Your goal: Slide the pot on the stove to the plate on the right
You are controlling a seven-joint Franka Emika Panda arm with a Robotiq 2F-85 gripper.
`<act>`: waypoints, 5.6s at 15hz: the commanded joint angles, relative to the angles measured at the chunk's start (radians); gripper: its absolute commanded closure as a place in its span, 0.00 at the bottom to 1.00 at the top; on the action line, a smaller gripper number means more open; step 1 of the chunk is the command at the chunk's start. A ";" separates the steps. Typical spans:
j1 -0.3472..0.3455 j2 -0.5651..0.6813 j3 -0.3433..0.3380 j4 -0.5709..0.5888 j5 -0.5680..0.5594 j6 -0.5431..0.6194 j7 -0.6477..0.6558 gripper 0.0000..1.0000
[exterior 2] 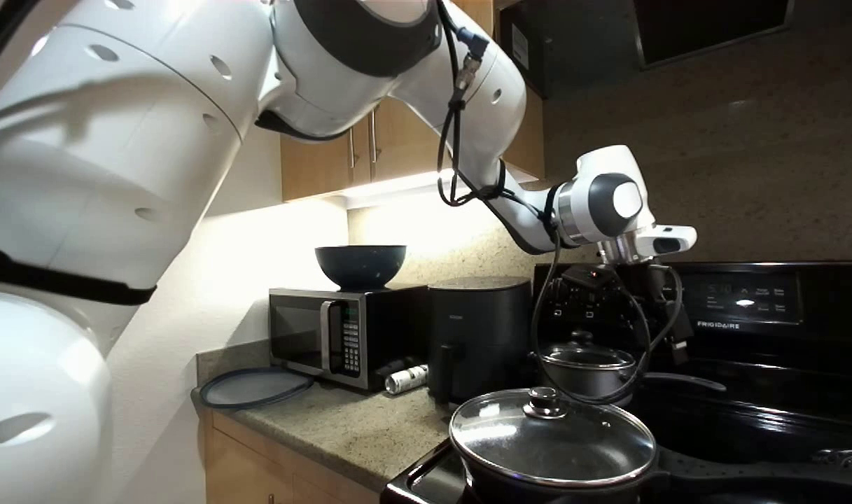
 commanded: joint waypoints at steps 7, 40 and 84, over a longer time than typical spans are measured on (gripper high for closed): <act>0.018 0.063 -0.040 0.085 0.019 0.000 -0.017 0.00; 0.109 0.285 -0.139 0.383 -0.027 -0.342 0.745 0.00; -0.054 0.381 -0.137 0.420 0.044 -0.517 0.733 0.75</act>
